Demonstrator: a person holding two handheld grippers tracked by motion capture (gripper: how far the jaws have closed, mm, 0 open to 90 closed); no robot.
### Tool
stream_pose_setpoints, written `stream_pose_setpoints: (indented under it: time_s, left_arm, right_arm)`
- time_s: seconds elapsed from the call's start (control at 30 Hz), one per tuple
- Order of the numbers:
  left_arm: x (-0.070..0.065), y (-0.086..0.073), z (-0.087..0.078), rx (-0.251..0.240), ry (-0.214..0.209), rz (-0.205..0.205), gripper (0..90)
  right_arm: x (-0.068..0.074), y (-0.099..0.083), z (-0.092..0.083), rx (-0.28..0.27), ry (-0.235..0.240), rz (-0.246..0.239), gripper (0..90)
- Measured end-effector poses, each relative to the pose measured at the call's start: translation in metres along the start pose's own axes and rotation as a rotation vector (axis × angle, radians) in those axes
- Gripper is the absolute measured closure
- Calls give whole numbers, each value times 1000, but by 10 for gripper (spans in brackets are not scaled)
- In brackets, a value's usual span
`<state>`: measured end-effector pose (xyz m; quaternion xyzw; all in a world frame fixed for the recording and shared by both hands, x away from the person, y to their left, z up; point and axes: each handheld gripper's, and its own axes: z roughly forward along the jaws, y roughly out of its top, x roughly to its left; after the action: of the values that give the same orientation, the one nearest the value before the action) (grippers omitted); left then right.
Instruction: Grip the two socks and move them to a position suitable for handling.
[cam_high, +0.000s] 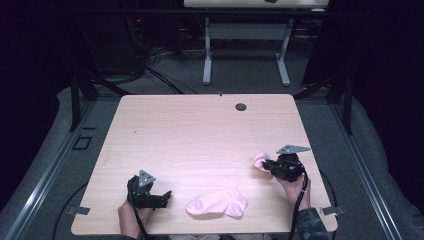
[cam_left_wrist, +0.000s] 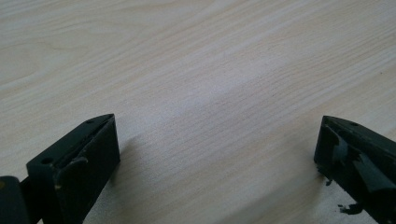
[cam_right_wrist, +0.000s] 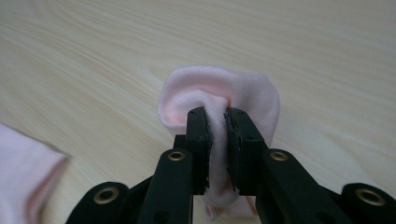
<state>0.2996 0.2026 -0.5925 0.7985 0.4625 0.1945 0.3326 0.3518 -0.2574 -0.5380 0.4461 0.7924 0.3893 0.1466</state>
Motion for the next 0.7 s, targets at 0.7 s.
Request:
stream_pose_setpoints:
  time_s: [0.7]
  left_arm:
    - [0,0,0,2,-1,1,1]
  right_arm:
    - [91,23,74,141,211,-225,496]
